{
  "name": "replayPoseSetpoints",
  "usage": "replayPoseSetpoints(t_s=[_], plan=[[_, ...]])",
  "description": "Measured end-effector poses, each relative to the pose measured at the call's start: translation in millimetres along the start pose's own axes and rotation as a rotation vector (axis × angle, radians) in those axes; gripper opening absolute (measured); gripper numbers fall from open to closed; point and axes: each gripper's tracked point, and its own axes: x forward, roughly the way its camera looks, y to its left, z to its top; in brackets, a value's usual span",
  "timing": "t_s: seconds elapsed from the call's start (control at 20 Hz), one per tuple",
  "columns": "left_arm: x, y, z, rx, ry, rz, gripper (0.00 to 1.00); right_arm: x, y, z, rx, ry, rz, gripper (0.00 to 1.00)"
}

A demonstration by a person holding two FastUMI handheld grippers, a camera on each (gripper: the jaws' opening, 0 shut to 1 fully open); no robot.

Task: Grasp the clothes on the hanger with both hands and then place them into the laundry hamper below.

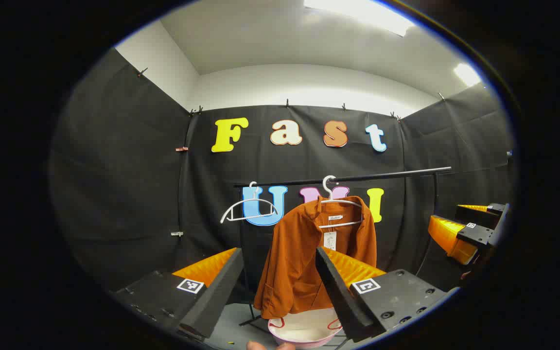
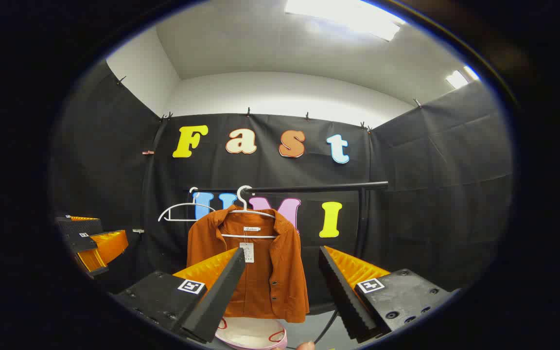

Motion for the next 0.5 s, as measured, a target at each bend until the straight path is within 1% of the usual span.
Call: replayPoseSetpoints(t_s=[0.05,0.1,0.15,0.2,0.5], plan=[[0.0,-0.2,0.5,0.0,-0.002,0.001,0.98,0.6,0.8,-0.5,-0.007,0.002,0.002,0.98],[0.6,-0.1,-1.0,0.002,-0.002,0.004,0.95,1.0,0.3,-0.9,-0.012,0.003,0.003,0.98],[1.0,-0.9,-1.2,0.004,0.0,0.007,0.98,0.7,-0.3,-1.3,-0.011,0.004,0.009,0.98],[2.0,-2.8,-1.2,0.006,0.002,0.01,0.95,1.3,0.5,-0.6,-0.007,0.004,0.016,0.98],[4.4,-22.2,-3.2,0.019,0.006,0.027,0.95,9.4,-8.6,-4.6,-0.007,0.015,0.055,0.97]])
